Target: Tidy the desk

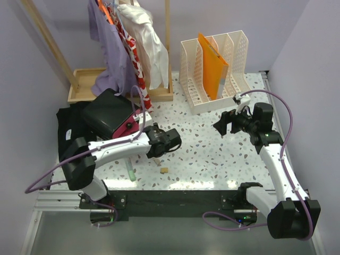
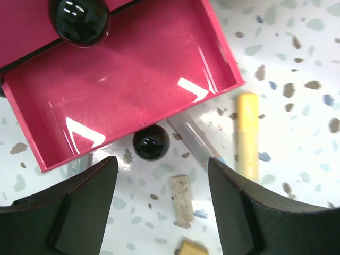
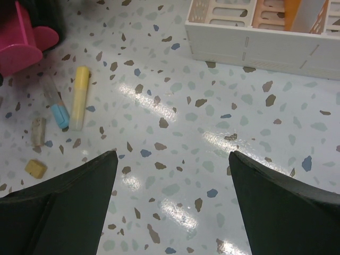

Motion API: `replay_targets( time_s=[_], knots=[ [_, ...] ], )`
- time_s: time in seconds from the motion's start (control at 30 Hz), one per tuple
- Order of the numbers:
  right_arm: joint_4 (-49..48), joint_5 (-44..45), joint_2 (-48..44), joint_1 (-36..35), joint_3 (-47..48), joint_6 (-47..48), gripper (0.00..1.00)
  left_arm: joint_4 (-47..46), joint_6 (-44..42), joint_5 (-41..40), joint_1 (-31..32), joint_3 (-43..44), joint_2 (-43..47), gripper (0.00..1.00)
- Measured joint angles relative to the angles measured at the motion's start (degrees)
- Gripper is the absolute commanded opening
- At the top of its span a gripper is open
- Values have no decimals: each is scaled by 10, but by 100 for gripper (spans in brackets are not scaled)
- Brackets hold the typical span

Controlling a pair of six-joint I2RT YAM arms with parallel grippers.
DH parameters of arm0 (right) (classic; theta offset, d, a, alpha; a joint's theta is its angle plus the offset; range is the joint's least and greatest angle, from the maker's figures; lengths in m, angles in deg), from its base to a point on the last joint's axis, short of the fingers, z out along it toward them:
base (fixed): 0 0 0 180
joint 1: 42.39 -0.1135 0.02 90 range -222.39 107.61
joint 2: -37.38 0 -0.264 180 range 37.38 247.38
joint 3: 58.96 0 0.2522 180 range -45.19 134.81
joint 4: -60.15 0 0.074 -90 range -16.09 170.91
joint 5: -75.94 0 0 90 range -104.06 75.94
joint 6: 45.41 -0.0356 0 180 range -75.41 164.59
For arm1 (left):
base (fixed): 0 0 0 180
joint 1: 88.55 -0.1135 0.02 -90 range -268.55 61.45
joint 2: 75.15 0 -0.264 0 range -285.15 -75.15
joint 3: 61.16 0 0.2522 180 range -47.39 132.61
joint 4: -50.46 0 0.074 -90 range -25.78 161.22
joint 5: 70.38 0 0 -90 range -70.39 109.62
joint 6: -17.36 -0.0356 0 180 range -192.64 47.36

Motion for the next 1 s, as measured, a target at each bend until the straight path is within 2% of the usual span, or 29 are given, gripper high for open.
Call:
replay_targets(
  time_s=[0.23, 0.37, 0.53, 0.73, 0.87, 1.0],
  knots=[
    [1, -15, 0, 1, 0, 11, 92, -108, -134, 56, 0, -43, 113, 77],
    [5, -33, 0, 1, 0, 35, 93, -216, -261, 118, 0, -109, 195, 80],
    [14, -88, 0, 1, 0, 68, 93, -352, -428, 220, 0, -213, 330, 89],
    [41, -166, 31, -5, 1, 112, 93, -410, -575, 283, -1, -238, 432, 96],
    [87, -162, 97, -66, 27, 148, 94, -410, -663, 280, -5, -221, 445, 100],
    [134, -122, 173, -182, 91, 171, 94, -412, -738, 253, -32, -217, 454, 100]
  ],
)
